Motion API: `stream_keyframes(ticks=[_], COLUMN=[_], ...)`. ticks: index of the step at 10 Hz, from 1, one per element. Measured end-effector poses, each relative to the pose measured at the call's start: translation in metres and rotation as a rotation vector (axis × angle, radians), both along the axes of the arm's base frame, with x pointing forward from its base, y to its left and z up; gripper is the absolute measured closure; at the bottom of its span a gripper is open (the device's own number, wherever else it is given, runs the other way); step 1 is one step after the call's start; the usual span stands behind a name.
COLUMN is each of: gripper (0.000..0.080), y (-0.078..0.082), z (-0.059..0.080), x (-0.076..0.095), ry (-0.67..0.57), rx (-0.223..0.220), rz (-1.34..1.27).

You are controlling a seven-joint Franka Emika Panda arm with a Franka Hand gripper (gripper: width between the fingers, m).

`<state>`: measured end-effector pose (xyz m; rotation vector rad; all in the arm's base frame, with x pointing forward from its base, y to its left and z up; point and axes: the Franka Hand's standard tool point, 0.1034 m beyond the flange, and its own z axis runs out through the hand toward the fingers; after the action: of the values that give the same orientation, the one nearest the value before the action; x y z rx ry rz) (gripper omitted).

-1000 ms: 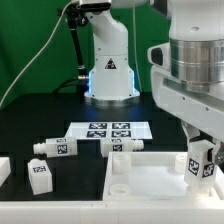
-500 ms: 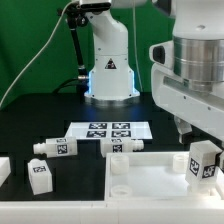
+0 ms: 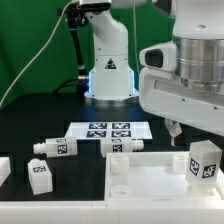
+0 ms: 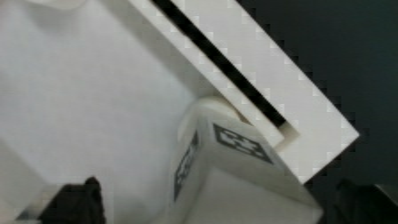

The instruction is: Assemble one leg

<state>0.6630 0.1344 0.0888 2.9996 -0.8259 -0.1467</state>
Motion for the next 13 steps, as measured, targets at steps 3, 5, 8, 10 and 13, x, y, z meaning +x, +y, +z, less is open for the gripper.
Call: stream_keyframes(ticks=[3,5,8,10,13], gripper=[0.015,0.015,0.015,0.0281,0.0515], y=[-0.0026,-0.0022,0.0021,0.0002,-0.0008], z=[0.0006,0.0002,-0.0002,0.0006,0.0002], x=[0.0011,0.0039,0.0036,0.0045,0.0048], ry=[-0.002,-0.015,-0.019,-0.016,-0.017], rx=[0.007,0.023,0.037,0.043,0.042], rz=[0.323,0.566,0.748,0.852,0.838])
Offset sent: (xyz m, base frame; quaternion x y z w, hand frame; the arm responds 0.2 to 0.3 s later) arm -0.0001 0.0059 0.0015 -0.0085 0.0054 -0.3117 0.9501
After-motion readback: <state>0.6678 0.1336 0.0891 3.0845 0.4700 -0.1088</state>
